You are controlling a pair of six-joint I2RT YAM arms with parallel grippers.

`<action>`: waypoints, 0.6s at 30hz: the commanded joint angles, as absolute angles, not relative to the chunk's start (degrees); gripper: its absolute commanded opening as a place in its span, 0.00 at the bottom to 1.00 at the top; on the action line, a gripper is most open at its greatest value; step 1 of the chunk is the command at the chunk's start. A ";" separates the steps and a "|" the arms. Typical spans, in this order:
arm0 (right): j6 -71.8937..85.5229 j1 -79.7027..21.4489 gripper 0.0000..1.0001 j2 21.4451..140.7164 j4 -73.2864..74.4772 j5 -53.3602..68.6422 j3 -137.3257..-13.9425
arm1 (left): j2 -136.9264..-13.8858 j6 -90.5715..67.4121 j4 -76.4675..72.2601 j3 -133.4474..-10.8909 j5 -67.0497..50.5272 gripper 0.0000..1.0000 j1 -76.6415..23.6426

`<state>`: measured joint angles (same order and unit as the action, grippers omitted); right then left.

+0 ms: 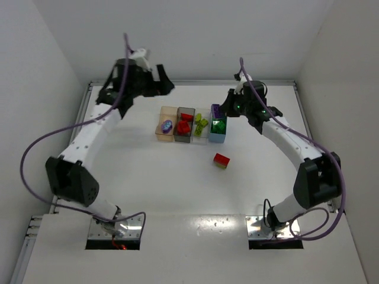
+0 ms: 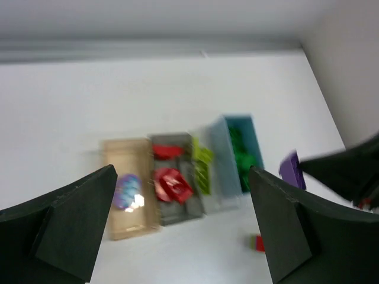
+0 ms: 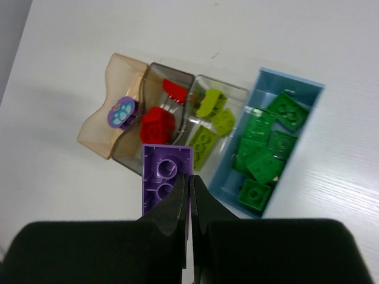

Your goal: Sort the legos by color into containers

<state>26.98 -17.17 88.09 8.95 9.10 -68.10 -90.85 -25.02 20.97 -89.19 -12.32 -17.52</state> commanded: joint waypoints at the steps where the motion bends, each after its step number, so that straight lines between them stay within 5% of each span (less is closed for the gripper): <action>1: 25.58 -20.82 0.00 92.52 4.66 11.95 -74.34 | -84.48 -24.00 22.49 -86.94 -10.63 1.00 -10.30; 8: 23.81 -29.87 0.00 105.00 2.03 10.90 -84.01 | -82.02 -19.34 33.13 -84.12 -14.58 1.00 6.39; 18: 27.86 -34.63 0.00 122.51 0.97 8.88 -97.99 | -77.35 -18.81 35.60 -78.76 -15.73 1.00 12.65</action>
<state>26.00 -34.44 120.29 3.05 10.31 -94.00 -81.54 -19.70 35.46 -78.67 -14.24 11.46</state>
